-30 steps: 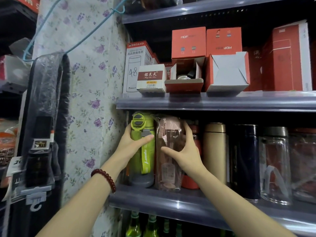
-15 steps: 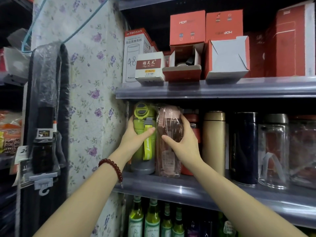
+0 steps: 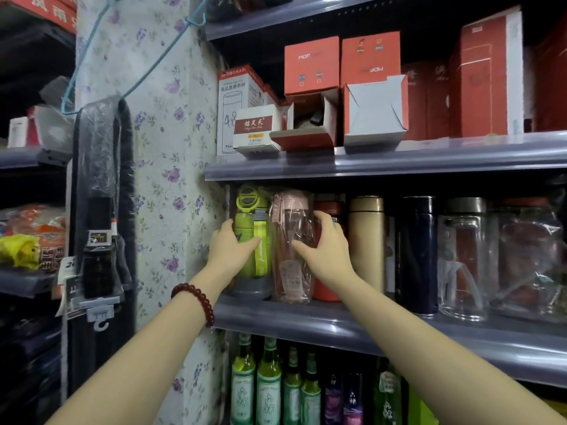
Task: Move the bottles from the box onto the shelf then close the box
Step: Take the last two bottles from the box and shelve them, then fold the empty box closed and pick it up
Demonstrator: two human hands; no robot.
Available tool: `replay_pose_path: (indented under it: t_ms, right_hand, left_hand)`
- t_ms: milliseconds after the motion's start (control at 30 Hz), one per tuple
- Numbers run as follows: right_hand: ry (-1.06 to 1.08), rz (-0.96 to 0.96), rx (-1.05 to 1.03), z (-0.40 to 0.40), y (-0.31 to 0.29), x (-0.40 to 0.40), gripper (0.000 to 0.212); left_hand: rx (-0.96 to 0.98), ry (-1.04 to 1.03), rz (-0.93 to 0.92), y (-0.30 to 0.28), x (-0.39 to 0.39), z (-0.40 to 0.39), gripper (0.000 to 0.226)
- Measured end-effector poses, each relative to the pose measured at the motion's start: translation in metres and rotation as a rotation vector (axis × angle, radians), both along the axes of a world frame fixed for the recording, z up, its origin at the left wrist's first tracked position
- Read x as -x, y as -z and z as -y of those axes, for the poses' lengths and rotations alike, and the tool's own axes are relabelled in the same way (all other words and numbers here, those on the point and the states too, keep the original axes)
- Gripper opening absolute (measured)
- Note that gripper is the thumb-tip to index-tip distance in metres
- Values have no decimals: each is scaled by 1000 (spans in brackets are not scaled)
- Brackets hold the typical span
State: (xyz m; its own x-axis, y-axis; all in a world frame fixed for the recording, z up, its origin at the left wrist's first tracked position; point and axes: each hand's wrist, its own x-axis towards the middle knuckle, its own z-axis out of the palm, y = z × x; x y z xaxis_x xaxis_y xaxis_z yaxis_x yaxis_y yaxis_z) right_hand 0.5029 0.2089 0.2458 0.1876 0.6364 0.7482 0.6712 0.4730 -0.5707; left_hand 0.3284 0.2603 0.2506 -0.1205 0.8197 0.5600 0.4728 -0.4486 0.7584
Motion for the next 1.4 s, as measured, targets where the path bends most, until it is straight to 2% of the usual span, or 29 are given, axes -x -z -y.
replay_pose_path:
  t_ms: [233,633,800,1000,1167,1300,1400]
  right_hand:
    - [-96,-91,-5,32,4,-35,48]
    - [-356,-139,74,97,27,-73,26]
    - [-418,-78,87,109,34,-48,19]
    - [-514,-47,109,118,38,6,21]
    - [-587,-23,126,126,49,53,23]
    - [-666,-33,198,132,83,96,21]
    - [-713,-21,270,131,135,131,19]
  left_hand:
    - [-21,-67,50,1,-27,51,52]
    - [0,-206,35,23,-65,162,40]
    - [27,-271,35,23,-45,191,33]
    - [27,-359,4,29,3,217,28]
    - [38,-421,-24,42,44,244,34]
    - [52,-478,-43,76,82,262,35]
    - [111,-535,-41,122,109,268,33]
